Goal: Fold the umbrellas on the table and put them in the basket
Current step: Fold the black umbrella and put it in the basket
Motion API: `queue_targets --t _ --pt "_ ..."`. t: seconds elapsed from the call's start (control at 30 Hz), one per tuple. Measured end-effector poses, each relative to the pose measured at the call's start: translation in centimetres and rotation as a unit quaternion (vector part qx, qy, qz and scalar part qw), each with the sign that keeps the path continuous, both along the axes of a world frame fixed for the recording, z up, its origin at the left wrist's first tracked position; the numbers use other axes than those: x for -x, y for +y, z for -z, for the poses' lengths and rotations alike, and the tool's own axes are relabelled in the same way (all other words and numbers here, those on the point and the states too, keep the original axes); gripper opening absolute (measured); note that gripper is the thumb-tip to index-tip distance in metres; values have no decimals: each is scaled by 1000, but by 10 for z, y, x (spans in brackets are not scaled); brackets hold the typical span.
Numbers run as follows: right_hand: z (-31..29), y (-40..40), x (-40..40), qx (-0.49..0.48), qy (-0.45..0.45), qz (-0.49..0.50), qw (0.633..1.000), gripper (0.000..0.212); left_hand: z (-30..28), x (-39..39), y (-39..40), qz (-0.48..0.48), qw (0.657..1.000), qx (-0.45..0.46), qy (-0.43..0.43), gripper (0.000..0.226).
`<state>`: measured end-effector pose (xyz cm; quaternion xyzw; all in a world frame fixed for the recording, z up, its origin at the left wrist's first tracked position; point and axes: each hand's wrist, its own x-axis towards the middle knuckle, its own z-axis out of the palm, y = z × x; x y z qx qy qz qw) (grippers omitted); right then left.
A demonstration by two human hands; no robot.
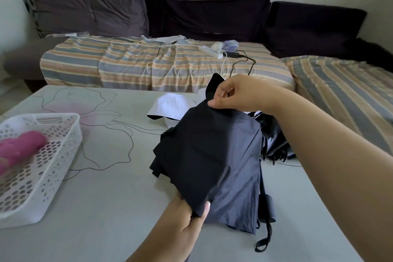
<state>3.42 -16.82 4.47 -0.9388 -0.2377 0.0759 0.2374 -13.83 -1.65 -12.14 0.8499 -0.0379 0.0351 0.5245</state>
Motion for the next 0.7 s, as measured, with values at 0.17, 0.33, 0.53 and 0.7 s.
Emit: queue_targets --t 0.17,0.33,0.53,0.7 --pt "4 11 -1 -244 88 27 966 18 -1 -1 3 -9 999 26 38 27" --pt "2 12 -4 -299 135 36 944 16 -14 -2 6 1 996 68 57 16" --pt "-7 21 -8 -157 92 25 983 31 -9 3 2 35 996 55 67 25" --pt "1 22 -8 -268 124 50 954 30 -12 2 6 37 996 41 70 26"
